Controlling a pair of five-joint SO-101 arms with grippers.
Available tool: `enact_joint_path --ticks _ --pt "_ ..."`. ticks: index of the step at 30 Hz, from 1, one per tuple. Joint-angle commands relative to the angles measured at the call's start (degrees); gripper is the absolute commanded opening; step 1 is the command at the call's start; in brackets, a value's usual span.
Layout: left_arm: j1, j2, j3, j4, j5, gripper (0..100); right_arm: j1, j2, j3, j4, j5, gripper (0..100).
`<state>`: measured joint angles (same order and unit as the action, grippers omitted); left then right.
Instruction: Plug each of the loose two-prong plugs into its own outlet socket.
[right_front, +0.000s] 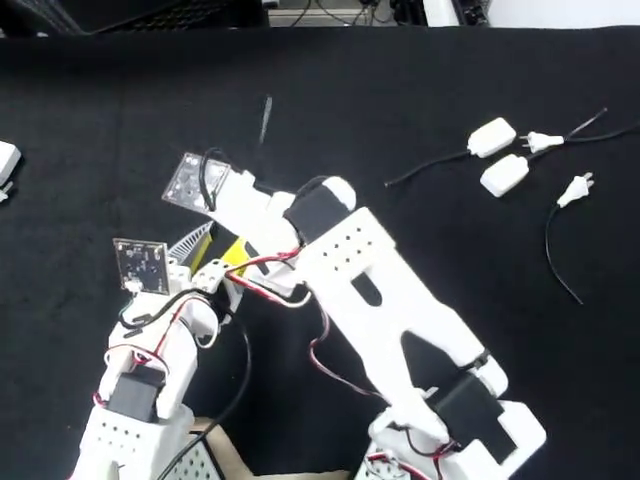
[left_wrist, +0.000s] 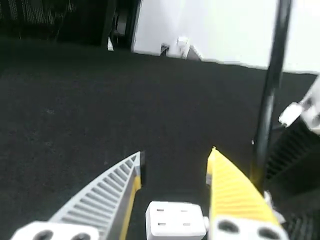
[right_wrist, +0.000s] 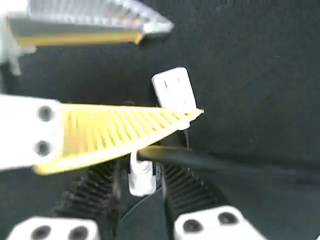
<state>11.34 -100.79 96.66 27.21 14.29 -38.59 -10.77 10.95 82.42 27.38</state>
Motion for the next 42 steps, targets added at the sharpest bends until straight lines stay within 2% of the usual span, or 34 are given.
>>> enact_joint_path --ticks 1,21,32,36,42 --pt "0.13 0.09 0.92 0.44 0.26 22 -0.70 -1.27 0.22 -1.32 -0.09 1.2" --pt "0.13 -0.35 0.92 1.49 0.26 22 -1.23 -1.71 4.88 -4.75 2.37 1.2" --pt "-0.31 -0.35 0.92 1.49 0.26 22 10.73 -1.27 -8.48 -2.64 2.46 1.2" --pt "-0.31 -0.35 0.92 1.49 0.26 22 11.16 -1.27 -9.54 -3.25 2.37 1.2" --pt "0.04 -0.35 0.92 1.49 0.26 22 10.02 -1.27 -9.36 -10.11 1.85 1.2"
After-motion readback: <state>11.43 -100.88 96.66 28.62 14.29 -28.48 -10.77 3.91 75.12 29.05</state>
